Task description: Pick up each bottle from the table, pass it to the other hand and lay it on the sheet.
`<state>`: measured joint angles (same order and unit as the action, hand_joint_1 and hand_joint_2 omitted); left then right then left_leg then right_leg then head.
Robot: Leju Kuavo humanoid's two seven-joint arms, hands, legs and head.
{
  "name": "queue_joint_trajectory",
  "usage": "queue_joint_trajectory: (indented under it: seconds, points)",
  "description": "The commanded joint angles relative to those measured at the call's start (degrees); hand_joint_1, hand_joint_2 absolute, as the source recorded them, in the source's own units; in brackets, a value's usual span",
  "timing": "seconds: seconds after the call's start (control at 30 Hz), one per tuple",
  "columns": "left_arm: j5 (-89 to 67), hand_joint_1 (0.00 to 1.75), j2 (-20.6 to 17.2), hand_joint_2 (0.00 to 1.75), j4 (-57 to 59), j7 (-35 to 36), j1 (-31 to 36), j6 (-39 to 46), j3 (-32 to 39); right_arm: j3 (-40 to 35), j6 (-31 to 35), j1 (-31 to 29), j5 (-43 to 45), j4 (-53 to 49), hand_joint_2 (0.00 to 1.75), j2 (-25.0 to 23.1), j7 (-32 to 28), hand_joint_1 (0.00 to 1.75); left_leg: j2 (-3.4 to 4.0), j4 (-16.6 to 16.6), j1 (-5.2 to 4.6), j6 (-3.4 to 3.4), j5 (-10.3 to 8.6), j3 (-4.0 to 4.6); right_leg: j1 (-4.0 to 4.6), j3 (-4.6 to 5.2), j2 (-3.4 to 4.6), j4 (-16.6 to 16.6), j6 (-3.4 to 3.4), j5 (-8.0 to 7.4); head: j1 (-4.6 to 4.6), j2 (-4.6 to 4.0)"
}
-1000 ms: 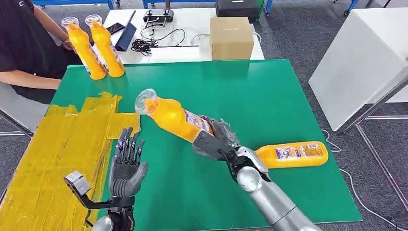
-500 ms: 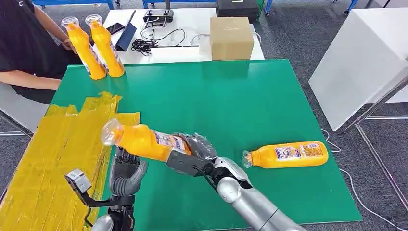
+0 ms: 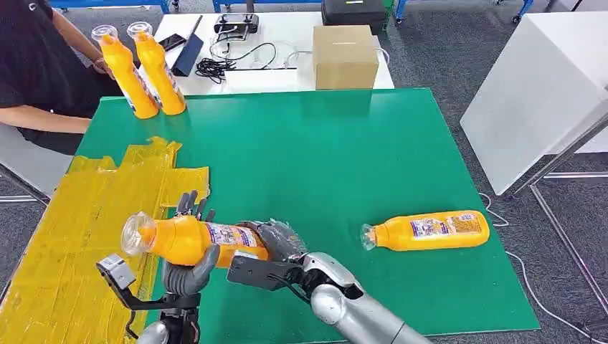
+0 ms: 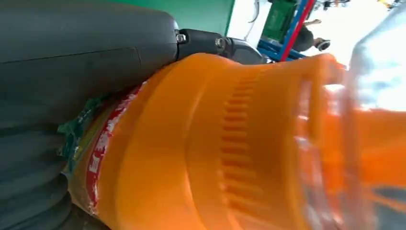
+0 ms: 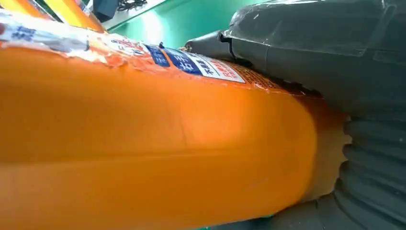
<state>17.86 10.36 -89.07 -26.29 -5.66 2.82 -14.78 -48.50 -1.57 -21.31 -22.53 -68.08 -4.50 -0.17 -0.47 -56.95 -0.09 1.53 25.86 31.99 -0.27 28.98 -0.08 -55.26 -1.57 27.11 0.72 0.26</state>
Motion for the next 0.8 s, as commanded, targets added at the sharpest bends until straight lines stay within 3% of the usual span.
queue_joint_trajectory:
  seconds: [0.03, 0.8]
  points:
    - [-0.69, 1.75, -1.01, 1.75, 2.26, -0.64, 1.82, -0.25, 0.77, -3.64, -0.23, -1.51, 0.13, 0.27, 1.75, 1.39, 0.00, 1.75, 0.04, 0.03, 0.03, -0.06, -0.01, -0.08, 0.03, -0.10, 0.01, 0.06, 0.00, -0.02, -0.02, 0.00]
    - [0.67, 1.75, -2.03, 1.75, 0.87, -1.78, 0.24, -2.25, 3.23, -3.14, 0.35, -1.37, 0.33, 1.74, 1.75, -0.49, 0.05, 1.75, 0.13, 0.04, 0.11, -0.09, 0.03, -0.15, 0.10, -0.17, 0.08, 0.12, 0.02, -0.03, 0.00, 0.00]
